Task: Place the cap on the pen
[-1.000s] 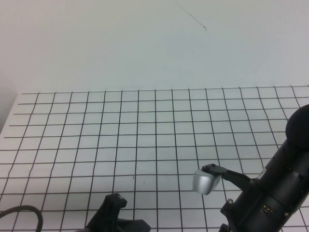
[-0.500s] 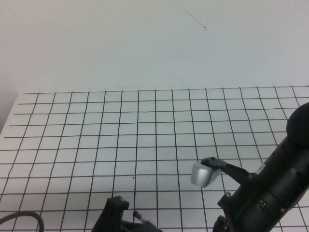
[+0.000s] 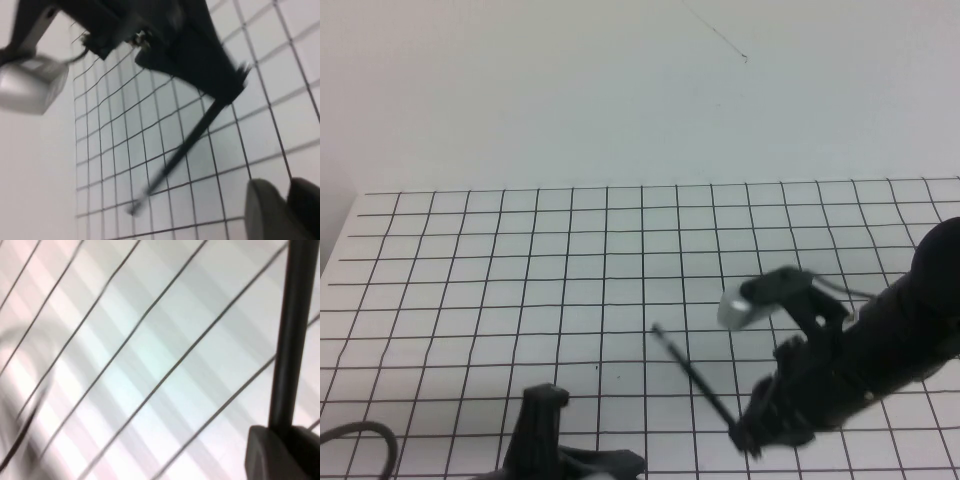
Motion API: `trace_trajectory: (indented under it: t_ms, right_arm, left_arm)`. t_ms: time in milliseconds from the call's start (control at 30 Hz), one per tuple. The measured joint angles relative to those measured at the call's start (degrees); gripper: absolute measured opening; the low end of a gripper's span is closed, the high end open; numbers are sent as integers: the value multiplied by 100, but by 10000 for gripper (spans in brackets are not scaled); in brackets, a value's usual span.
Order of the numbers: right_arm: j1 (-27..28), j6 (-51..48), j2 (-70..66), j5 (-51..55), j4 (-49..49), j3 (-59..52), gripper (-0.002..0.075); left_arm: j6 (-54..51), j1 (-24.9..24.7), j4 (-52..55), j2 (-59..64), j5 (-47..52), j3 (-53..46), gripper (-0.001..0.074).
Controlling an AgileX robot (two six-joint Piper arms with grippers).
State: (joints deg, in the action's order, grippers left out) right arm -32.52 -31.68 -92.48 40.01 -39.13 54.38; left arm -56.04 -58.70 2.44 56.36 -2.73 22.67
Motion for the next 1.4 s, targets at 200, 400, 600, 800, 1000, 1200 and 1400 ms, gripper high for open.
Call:
trace_trajectory:
  t_ms: [200, 400, 600, 800, 1000, 1200, 1400]
  right_arm:
    - [13, 1133, -89, -1484, 155, -11, -3]
    - [269, 2014, -678, -1680, 155, -11, -3]
    - [346, 1983, -1151, -1467, 129, -11, -3]
    - [346, 2192, -1286, -1507, 104, -11, -2]
    - [346, 2374, -1480, -1454, 7, -11, 43]
    - [346, 2360, -1440, -1277, 65, -11, 200]
    - [346, 2333, -1149, -1299, 130, -11, 300]
  left_arm:
    - [461, 11, -1692, 0, -796, 0, 9]
    - [387, 11, -3115, 0, -1348, 0, 0]
    - [297, 11, -3547, 0, -1425, 107, 0]
    - [297, 11, -4013, 0, -1499, 191, -1]
    - [297, 11, -4316, 0, -1514, 265, -1]
    - [297, 11, -4328, 0, -1514, 265, -1]
    - [297, 11, -4328, 0, -1514, 265, -1]
